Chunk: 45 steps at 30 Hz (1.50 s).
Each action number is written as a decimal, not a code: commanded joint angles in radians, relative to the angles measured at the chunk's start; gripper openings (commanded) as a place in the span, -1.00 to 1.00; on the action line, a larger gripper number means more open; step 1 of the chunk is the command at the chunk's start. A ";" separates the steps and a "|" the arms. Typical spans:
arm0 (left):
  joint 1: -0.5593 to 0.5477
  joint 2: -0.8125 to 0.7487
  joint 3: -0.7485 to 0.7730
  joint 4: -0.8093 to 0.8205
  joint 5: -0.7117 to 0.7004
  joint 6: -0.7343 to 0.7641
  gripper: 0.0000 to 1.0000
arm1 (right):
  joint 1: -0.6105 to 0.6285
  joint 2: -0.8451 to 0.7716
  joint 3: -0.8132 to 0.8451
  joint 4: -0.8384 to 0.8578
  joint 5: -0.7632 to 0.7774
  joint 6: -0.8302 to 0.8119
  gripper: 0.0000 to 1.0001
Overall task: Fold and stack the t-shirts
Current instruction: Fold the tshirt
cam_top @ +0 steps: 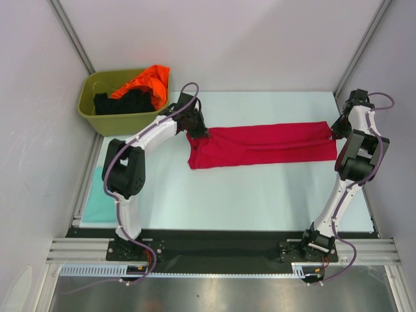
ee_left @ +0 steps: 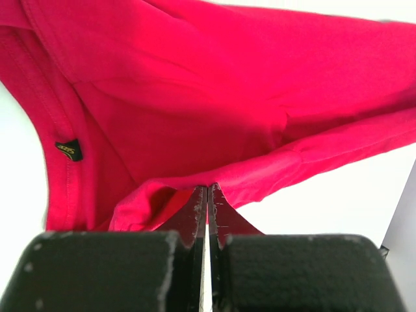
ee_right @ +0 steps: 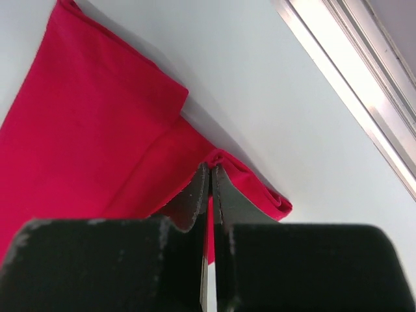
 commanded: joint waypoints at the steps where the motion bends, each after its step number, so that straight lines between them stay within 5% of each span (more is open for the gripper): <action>1: 0.019 0.018 0.054 0.001 0.001 0.010 -0.99 | 0.002 0.025 0.075 -0.021 0.001 -0.013 -0.99; 16: 0.025 0.115 0.147 -0.032 0.018 0.022 -0.99 | 0.003 0.119 0.176 -0.052 -0.006 -0.014 -0.88; 20: 0.025 0.157 0.216 -0.078 -0.008 0.066 -0.87 | 0.003 0.140 0.224 -0.072 0.000 -0.033 -0.56; 24: 0.023 0.193 0.273 -0.107 -0.042 0.120 -0.64 | -0.001 0.157 0.290 -0.110 -0.006 -0.040 -0.45; 25: 0.025 0.205 0.291 -0.124 -0.036 0.128 -0.50 | 0.000 0.159 0.306 -0.118 0.001 -0.037 -0.14; 27: 0.025 0.228 0.333 -0.172 -0.025 0.136 -0.35 | 0.005 0.143 0.314 -0.138 0.012 -0.048 0.11; 28: 0.025 0.224 0.309 -0.170 -0.029 0.142 -0.31 | 0.009 0.134 0.311 -0.141 0.015 -0.053 0.28; 36: -0.001 -0.084 0.123 -0.155 -0.184 0.275 -0.07 | 0.014 -0.091 0.117 -0.091 -0.009 -0.028 0.36; 45: 0.003 -0.399 -0.484 0.156 0.101 0.212 -0.10 | -0.006 -0.301 -0.337 0.101 -0.239 0.067 0.40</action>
